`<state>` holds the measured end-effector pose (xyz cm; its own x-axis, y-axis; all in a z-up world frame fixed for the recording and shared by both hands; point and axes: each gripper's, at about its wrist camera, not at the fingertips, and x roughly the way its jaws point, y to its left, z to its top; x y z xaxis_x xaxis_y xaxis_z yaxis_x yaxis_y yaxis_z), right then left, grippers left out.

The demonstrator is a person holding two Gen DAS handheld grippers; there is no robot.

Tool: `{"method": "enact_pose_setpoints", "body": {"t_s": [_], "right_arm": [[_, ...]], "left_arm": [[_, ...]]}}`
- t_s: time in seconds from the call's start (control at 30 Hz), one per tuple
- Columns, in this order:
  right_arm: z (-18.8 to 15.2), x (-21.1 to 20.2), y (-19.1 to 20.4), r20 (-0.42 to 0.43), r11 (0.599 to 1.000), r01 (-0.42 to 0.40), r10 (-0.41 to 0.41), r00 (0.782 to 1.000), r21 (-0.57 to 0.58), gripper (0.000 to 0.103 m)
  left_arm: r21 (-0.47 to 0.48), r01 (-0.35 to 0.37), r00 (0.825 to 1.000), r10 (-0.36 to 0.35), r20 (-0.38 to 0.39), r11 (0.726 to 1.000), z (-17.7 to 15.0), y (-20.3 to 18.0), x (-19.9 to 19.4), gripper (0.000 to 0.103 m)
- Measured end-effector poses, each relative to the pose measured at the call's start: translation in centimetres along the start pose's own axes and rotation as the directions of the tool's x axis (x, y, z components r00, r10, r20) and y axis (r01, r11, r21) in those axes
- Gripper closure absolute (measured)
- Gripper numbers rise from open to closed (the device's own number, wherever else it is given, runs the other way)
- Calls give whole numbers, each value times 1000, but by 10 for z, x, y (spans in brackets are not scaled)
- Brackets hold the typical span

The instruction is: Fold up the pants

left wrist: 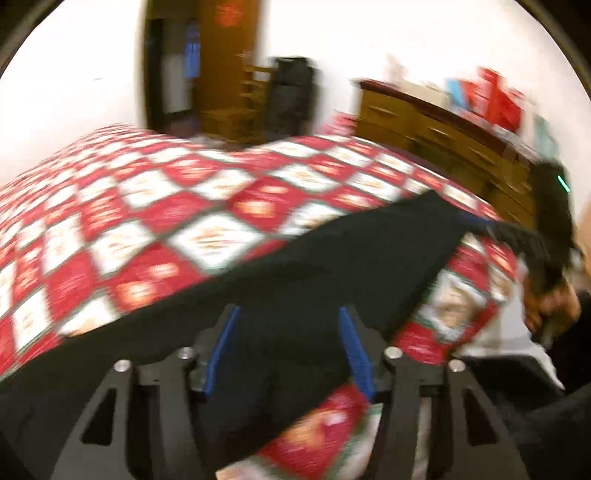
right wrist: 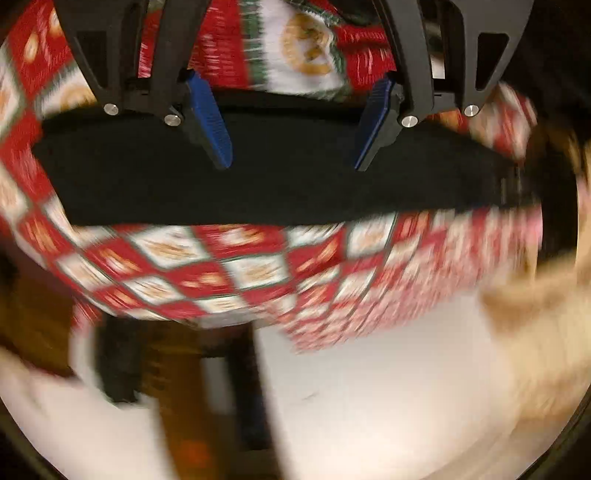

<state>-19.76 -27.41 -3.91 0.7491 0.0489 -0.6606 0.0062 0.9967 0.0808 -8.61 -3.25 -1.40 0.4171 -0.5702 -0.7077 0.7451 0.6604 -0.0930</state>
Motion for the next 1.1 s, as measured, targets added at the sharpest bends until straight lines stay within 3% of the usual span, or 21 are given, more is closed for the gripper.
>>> {"method": "enact_pose_setpoints", "body": {"t_s": [0.07, 0.2, 0.33, 0.5, 0.6, 0.8, 0.87, 0.93, 1.03, 1.1], "right_arm": [[-4, 13, 21, -41, 991, 6, -12, 999, -130, 40], [-10, 31, 31, -58, 967, 70, -87, 995, -246, 44], [-11, 47, 37, -83, 953, 83, -112, 990, -293, 75], [-8, 44, 40, -93, 962, 61, -89, 992, -268, 91], [-13, 38, 41, -117, 963, 26, -59, 991, -267, 94], [-21, 29, 43, -138, 958, -3, -38, 990, -286, 95], [-20, 25, 41, -170, 969, -73, 33, 985, -238, 95], [-12, 16, 41, -138, 973, -113, 86, 987, -203, 95], [9, 9, 42, -47, 979, -132, 126, 991, -155, 95], [28, 21, 51, -12, 976, -162, 162, 987, -145, 95]], "left_arm": [[-67, -85, 996, 85, -5, 994, -7, 26, -5, 45], [-226, -162, 987, 162, -18, 960, -23, 67, -13, 45], [-323, -213, 976, 218, -23, 922, -34, 95, -25, 45], [-432, -231, 968, 250, -14, 872, -40, 124, -38, 45], [-455, -242, 965, 263, -18, 857, -42, 132, -39, 45], [-428, -264, 959, 284, -17, 865, -43, 133, -41, 45], [-426, -274, 955, 295, -17, 862, -46, 136, -44, 45], [-425, -294, 949, 313, -25, 856, -50, 141, -48, 45], [-440, -355, 926, 373, -49, 825, -61, 155, -54, 45], [-476, -393, 909, 409, -74, 787, -70, 169, -57, 45]]}}
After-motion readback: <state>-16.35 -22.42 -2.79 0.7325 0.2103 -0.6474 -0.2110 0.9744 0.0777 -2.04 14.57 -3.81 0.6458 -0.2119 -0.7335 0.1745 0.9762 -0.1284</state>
